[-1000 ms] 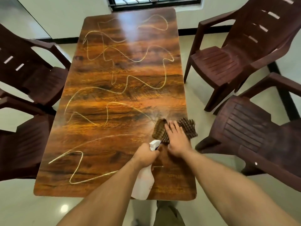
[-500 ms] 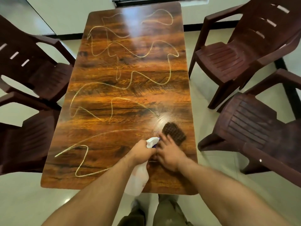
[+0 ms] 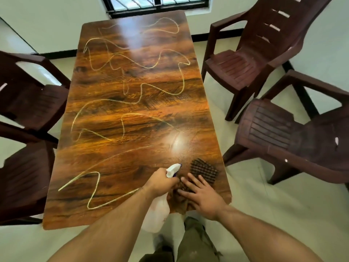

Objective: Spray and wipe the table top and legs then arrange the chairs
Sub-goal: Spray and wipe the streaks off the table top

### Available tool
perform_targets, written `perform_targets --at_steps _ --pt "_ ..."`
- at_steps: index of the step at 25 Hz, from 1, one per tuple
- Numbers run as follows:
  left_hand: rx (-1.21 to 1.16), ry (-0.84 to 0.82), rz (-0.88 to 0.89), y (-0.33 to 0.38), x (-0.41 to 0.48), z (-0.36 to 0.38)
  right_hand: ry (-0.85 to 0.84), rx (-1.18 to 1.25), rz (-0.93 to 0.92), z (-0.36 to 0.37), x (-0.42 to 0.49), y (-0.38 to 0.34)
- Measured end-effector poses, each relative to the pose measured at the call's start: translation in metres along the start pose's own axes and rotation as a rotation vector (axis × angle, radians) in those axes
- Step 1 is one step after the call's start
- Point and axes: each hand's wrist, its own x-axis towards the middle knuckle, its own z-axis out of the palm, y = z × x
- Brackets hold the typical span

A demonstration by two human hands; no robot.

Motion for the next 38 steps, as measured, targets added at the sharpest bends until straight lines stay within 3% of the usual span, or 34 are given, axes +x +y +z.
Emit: perform_targets --at_steps 1,2,4,5,6,7,9,11,12,13,16,17,18,21,23,24,26,28,30,33,35,37,38 --pt "0.02 0.005 0.002 -0.003 -0.002 0.002 -0.01 0.005 0.01 0.001 -0.011 0.017" --pt "0.039 0.01 0.008 -0.007 -0.005 0.003 0.047 0.018 0.152 0.001 -0.013 0.028" --pt "0.074 0.013 0.031 -0.013 -0.01 0.006 0.27 0.116 0.694 0.002 -0.005 0.021" --pt "0.095 0.011 0.045 -0.015 -0.014 0.006 0.332 0.161 0.881 0.006 0.006 0.0" --pt "0.121 0.008 0.056 -0.018 -0.017 0.007 0.378 0.16 0.932 0.018 0.014 -0.025" --pt "0.143 0.008 0.067 -0.019 -0.02 0.006 0.412 0.137 0.859 0.036 0.017 -0.049" --pt "0.165 0.019 0.085 -0.024 -0.023 0.007 0.279 0.053 0.456 0.063 -0.002 -0.081" --pt "0.196 0.024 0.098 -0.031 -0.026 0.009 0.174 0.034 0.101 0.062 -0.032 -0.065" --pt "0.205 0.024 0.097 -0.035 -0.029 0.009 0.142 0.034 0.056 0.058 -0.038 -0.049" --pt "0.213 0.028 0.099 -0.041 -0.032 0.008 0.173 0.036 0.113 0.054 -0.037 -0.038" --pt "0.238 0.039 0.094 -0.06 -0.042 -0.001 0.49 0.263 0.754 0.038 -0.009 -0.038" --pt "0.236 0.036 0.095 -0.068 -0.045 -0.003 0.551 0.355 0.88 0.033 0.008 -0.053" --pt "0.227 0.028 0.091 -0.075 -0.048 -0.005 0.539 0.415 0.833 0.03 0.022 -0.072" --pt "0.189 0.014 0.082 -0.088 -0.057 -0.014 0.249 0.379 0.241 0.037 0.02 -0.117" --pt "0.192 0.022 0.09 -0.095 -0.063 -0.023 0.182 0.253 0.139 0.035 0.005 -0.108" --pt "0.195 0.024 0.099 -0.098 -0.067 -0.028 0.236 0.204 0.219 0.034 0.003 -0.097" --pt "0.206 0.036 0.109 -0.108 -0.073 -0.035 0.38 0.214 0.644 0.026 0.015 -0.081" --pt "0.18 0.061 0.118 -0.125 -0.078 -0.041 0.384 0.365 0.993 0.006 0.054 -0.088" --pt "0.148 0.085 0.13 -0.142 -0.078 -0.049 0.299 0.319 0.882 0.004 0.099 -0.117" --pt "0.085 0.12 0.107 -0.16 -0.077 -0.067 0.142 0.188 0.319 0.035 0.106 -0.178" --pt "0.096 0.141 0.103 -0.163 -0.077 -0.078 0.086 0.203 0.096 0.042 0.068 -0.179" --pt "0.127 0.154 0.075 -0.165 -0.077 -0.083 0.116 0.209 0.123 0.036 0.042 -0.143" --pt "0.135 0.159 0.068 -0.166 -0.075 -0.083 0.16 0.233 0.255 0.03 0.035 -0.127"
